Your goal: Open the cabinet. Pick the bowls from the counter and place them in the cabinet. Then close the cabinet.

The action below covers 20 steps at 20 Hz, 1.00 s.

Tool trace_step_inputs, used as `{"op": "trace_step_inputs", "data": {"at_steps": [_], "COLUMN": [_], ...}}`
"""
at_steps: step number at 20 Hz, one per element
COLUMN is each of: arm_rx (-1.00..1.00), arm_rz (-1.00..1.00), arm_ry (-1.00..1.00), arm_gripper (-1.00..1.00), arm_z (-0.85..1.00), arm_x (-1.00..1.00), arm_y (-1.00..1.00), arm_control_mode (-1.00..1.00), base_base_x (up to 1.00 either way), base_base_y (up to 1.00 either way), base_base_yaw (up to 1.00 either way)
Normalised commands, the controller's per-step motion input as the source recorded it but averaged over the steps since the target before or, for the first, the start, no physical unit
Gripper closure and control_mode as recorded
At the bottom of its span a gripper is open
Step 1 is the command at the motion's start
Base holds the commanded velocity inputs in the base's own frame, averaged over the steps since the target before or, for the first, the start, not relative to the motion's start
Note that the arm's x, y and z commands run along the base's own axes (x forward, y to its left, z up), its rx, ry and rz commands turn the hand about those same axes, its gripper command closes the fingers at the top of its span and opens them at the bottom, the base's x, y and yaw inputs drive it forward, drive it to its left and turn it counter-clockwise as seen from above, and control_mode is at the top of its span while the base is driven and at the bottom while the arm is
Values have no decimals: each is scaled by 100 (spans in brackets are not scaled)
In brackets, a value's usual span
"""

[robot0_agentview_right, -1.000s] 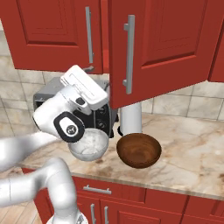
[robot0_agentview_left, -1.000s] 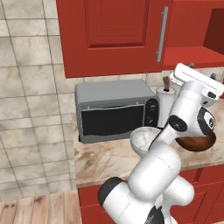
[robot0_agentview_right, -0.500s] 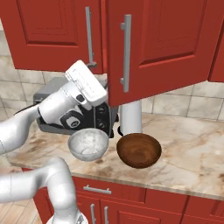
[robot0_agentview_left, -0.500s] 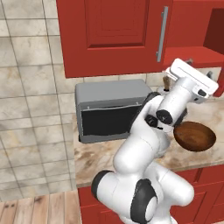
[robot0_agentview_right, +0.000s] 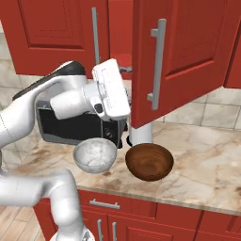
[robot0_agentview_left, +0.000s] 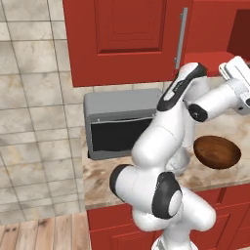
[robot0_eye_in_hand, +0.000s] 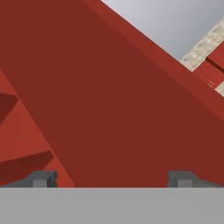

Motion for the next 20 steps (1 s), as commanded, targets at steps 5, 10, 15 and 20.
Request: {"op": "trace_step_inputs", "data": {"at_steps": [5,10,15,20], "arm_rx": [12,0,1,-8], "arm_rz": [-15,-4,0,0], "arm_ry": [-28,-32,-24,-3], "arm_gripper": [-100,-100,-100,-100], "arm_z": [-15,-35,-97,-38], "arm_x": [-50,-32,-1,-13], "arm_y": [-71,-46,-57,28], "arm_control_mode": [-100,-100,-100,-100], "base_base_x": [0,0,0,0], "base_base_y": [0,0,0,0], "base_base_yaw": [0,0,0,0]}}
